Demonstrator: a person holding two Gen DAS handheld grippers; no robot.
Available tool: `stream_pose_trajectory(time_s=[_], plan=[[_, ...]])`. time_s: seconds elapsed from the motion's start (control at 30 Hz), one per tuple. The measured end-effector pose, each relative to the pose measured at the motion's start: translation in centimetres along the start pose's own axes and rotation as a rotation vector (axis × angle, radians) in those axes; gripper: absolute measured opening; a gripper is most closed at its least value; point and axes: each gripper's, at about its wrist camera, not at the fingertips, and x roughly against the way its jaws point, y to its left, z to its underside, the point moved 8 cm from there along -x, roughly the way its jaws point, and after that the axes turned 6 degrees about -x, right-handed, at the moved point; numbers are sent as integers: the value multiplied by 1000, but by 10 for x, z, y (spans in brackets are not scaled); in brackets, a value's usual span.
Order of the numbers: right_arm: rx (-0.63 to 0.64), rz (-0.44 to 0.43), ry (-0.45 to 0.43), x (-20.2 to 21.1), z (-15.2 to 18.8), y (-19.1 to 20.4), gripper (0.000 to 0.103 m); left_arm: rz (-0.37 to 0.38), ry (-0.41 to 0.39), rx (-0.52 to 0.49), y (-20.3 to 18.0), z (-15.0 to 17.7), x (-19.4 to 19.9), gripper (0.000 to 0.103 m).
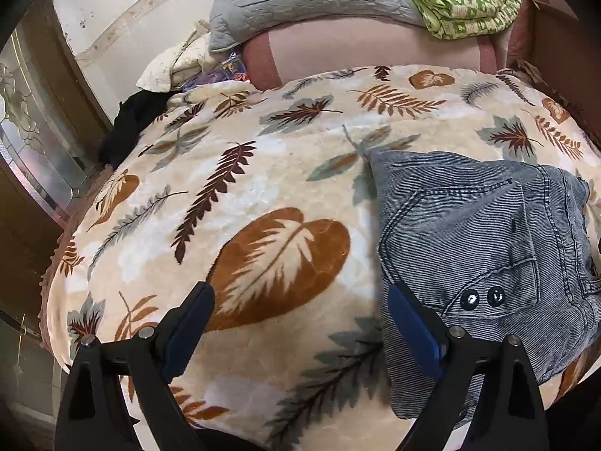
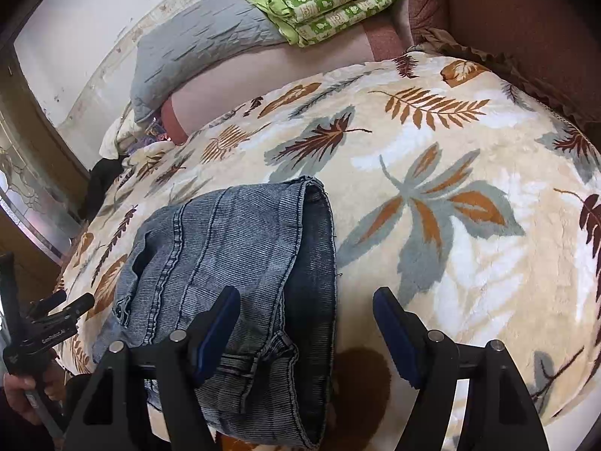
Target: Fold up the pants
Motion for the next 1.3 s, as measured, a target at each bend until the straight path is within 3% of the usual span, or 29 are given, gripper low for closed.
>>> stream_pose_trajectory(time_s=[1.3], plan=[[44,10,7,-9,3,20,76,9,-5,8,2,1,-7,93]])
